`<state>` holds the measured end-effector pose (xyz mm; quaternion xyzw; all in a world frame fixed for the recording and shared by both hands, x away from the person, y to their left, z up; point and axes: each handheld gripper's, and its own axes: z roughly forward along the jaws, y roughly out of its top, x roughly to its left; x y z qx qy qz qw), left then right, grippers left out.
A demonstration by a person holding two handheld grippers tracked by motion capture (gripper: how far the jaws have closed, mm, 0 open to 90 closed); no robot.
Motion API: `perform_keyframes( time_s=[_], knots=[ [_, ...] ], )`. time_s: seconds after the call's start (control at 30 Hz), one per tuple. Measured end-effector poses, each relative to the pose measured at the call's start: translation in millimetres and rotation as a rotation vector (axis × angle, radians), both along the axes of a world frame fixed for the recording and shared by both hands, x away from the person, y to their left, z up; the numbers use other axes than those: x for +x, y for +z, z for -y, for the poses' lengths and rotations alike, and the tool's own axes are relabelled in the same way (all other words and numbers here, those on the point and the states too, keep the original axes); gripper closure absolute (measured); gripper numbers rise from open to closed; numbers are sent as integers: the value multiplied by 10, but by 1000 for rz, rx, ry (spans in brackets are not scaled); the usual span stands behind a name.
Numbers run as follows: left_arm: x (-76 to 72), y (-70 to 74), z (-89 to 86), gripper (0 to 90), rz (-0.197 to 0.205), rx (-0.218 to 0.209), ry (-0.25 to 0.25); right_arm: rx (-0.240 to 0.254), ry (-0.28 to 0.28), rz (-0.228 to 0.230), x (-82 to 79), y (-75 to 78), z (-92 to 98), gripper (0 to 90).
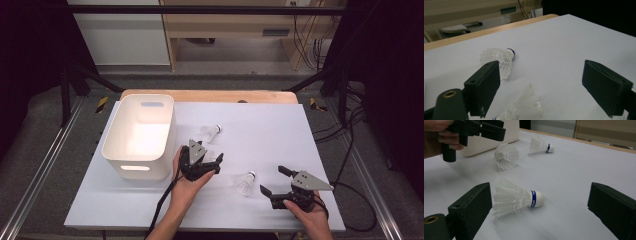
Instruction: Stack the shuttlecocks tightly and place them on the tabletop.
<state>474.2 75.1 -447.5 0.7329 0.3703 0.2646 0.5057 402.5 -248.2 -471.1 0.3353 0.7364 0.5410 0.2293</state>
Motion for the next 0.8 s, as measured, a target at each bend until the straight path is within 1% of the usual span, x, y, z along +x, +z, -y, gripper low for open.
perform_keyframes(
  time_s=[0.07, 0.17, 0.3, 0.37, 0.43, 0.57, 0.7, 0.8],
  knots=[
    [-47, -1, -29, 136, 12, -17, -8, 1, -1, -1, -2, 1, 0, 56],
    [-113, -14, -70, 119, 14, -41, -16, -1, -2, 2, -1, 0, 2, 56],
    [-199, -41, -119, 106, 19, -56, -25, -3, -3, 1, 1, -2, 1, 56],
    [-244, -59, -144, 95, 22, -56, -34, -3, -3, -5, -3, 0, -1, 56],
    [-291, -84, -170, 85, 26, -42, -38, -4, -4, -6, -4, -2, -1, 56],
    [-392, -137, -237, 66, 36, -36, -43, -9, -7, 2, -4, 0, 0, 60],
    [-502, -161, -313, 65, 44, -55, -48, -14, -10, 9, -9, -1, -6, 61],
    [-578, -175, -361, 65, 51, -62, -58, -15, -9, 2, -11, -4, -13, 61]
  ],
)
